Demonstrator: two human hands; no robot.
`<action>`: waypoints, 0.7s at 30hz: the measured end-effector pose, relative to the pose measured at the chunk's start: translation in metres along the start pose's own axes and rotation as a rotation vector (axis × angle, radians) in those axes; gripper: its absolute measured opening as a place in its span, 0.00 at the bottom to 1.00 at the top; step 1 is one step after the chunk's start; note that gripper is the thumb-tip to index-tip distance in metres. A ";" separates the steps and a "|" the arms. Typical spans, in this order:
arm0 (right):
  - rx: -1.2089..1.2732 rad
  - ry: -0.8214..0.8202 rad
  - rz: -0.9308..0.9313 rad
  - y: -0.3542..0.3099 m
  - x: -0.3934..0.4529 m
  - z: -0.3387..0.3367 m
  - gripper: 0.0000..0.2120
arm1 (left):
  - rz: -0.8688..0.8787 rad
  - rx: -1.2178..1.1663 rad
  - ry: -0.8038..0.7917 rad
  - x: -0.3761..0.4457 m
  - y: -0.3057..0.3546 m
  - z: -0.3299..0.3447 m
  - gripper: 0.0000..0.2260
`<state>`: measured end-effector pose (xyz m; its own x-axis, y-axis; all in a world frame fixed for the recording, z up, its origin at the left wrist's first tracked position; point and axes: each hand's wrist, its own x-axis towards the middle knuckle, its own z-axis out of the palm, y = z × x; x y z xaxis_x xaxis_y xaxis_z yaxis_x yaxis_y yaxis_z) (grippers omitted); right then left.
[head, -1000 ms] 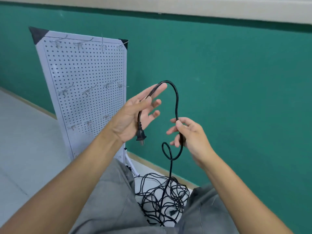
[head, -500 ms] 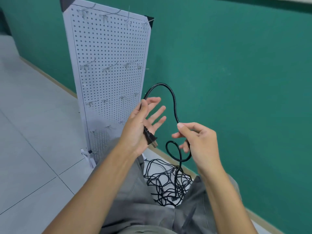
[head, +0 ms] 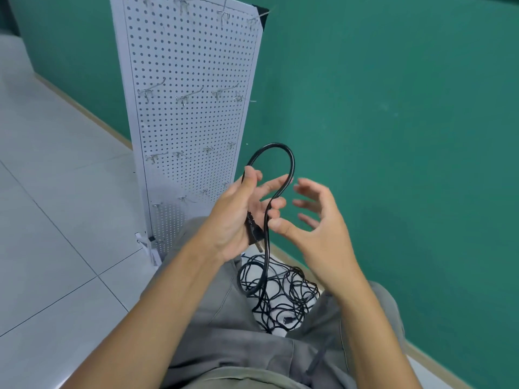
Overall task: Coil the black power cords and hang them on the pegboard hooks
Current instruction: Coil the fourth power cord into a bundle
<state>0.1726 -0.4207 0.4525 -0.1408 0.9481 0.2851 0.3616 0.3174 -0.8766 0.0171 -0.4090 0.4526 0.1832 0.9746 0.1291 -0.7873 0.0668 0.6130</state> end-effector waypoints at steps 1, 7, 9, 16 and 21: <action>0.086 -0.068 -0.038 -0.002 0.003 -0.006 0.42 | -0.010 0.014 0.000 -0.001 0.000 0.003 0.17; 0.353 -0.174 -0.076 -0.022 0.014 -0.024 0.36 | -0.197 0.147 -0.102 -0.012 0.001 0.021 0.17; 0.369 -0.198 -0.038 -0.034 0.016 -0.024 0.34 | -0.259 0.204 -0.174 -0.015 -0.007 0.026 0.17; 0.393 -0.077 0.025 -0.038 0.031 -0.031 0.31 | -0.367 0.280 -0.217 -0.020 -0.019 0.031 0.25; 0.551 -0.082 0.077 -0.034 0.043 -0.042 0.32 | -0.300 0.220 -0.193 -0.019 -0.025 0.033 0.15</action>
<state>0.1933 -0.3900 0.5108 -0.2118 0.9566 0.2002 -0.1577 0.1687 -0.9730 0.0528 -0.4366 0.4606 0.5085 0.8596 0.0500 -0.5414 0.2740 0.7949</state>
